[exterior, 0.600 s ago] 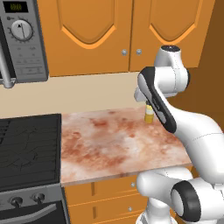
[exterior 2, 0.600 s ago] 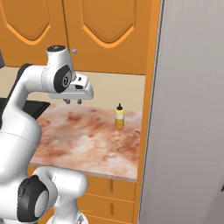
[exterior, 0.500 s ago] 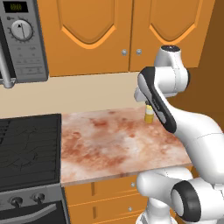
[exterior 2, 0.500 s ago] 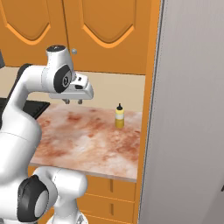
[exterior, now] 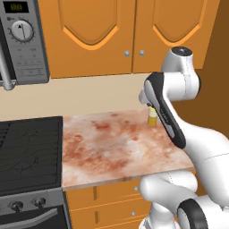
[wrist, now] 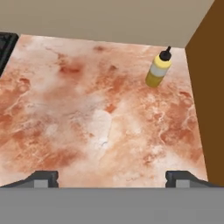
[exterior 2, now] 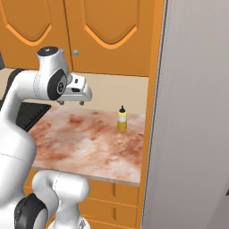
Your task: Pick the bar soap and bar soap from the cabinet and place them on the counter.
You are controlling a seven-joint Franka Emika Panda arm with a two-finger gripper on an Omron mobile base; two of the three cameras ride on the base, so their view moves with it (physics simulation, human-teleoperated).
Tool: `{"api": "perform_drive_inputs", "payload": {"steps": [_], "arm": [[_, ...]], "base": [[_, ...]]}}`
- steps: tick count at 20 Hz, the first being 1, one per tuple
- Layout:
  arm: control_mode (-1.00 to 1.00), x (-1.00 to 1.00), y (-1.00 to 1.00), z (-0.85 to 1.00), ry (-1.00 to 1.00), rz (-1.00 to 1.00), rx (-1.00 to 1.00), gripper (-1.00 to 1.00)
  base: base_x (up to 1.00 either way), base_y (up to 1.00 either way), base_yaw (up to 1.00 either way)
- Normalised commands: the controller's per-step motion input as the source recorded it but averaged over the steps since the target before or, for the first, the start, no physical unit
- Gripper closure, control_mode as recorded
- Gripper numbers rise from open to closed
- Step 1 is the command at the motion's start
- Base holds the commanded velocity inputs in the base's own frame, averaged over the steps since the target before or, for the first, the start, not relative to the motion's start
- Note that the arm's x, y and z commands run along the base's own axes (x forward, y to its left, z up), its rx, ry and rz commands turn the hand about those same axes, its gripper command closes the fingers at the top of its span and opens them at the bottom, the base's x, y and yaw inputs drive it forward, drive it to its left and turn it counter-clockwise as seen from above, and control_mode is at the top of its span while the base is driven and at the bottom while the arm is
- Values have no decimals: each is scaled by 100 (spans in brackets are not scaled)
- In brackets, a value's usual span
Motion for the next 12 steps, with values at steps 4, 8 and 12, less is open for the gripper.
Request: {"api": "perform_drive_inputs", "payload": {"steps": [4,8,12], "arm": [[-100,-25,12,35,-20,0,-2,-100],[-100,-16,6,46,-15,0,-3,-100],[-100,-10,1,50,-13,0,-3,-100]], "base": [[0,0,0],[0,0,0],[0,0,0]]}}
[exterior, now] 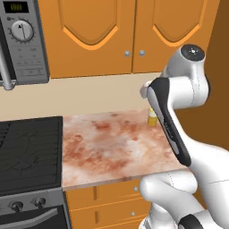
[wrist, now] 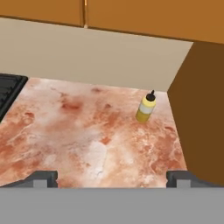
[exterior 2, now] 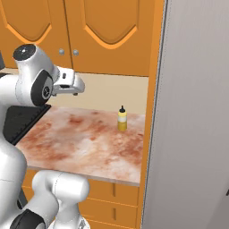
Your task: Pick the bar soap and bar soap from the cabinet and place them on the counter.
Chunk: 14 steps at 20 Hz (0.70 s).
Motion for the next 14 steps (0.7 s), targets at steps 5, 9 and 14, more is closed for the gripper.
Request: {"api": "perform_drive_inputs", "payload": {"steps": [5,9,14], "arm": [[-100,-9,0,50,-13,0,-3,-100],[-100,-14,0,48,-17,0,-4,-100],[-100,-12,9,52,-22,0,-5,-100]], "base": [[0,0,0],[0,0,0],[0,0,0]]}}
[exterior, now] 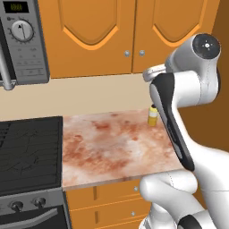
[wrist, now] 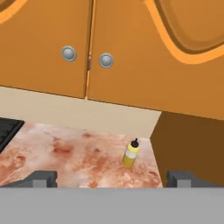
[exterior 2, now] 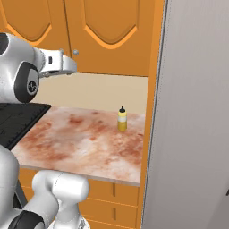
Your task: Pick the bar soap and bar soap from the cabinet and place them on the counter.
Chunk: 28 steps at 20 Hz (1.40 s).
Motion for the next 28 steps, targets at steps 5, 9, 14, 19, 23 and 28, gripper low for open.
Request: {"api": "perform_drive_inputs", "payload": {"steps": [5,9,14,19,23,28], "arm": [[-100,0,-1,7,-5,0,4,-100],[-100,8,-3,12,0,0,12,-100],[-100,1,4,28,0,0,10,-100],[-100,0,8,27,-4,0,8,-100],[-100,0,14,8,-7,0,-3,-100],[-100,17,8,2,-6,0,-3,-100]], "base": [[0,0,0],[0,0,0],[0,0,0],[0,0,0],[0,0,0],[0,0,0]]}}
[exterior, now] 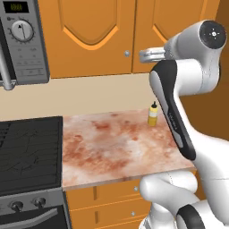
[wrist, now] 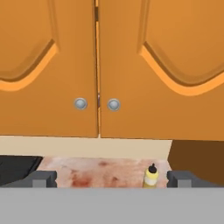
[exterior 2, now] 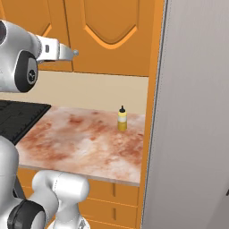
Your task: Pick the bar soap and bar soap from the cabinet and place them on the counter.
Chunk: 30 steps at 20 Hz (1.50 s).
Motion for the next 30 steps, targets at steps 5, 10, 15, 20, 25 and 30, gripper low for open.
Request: {"api": "perform_drive_inputs", "payload": {"steps": [5,10,15,20,25,30], "arm": [[-100,32,0,0,0,0,0,-100],[-100,30,-6,3,3,1,0,-100],[-100,32,-2,0,3,0,0,-100],[-100,36,0,0,0,0,0,-100],[-100,22,0,0,0,0,0,-100],[-100,23,0,-1,-1,0,0,-100]], "base": [[0,0,0],[0,0,0],[0,0,0],[0,0,0],[0,0,0],[0,0,0]]}}
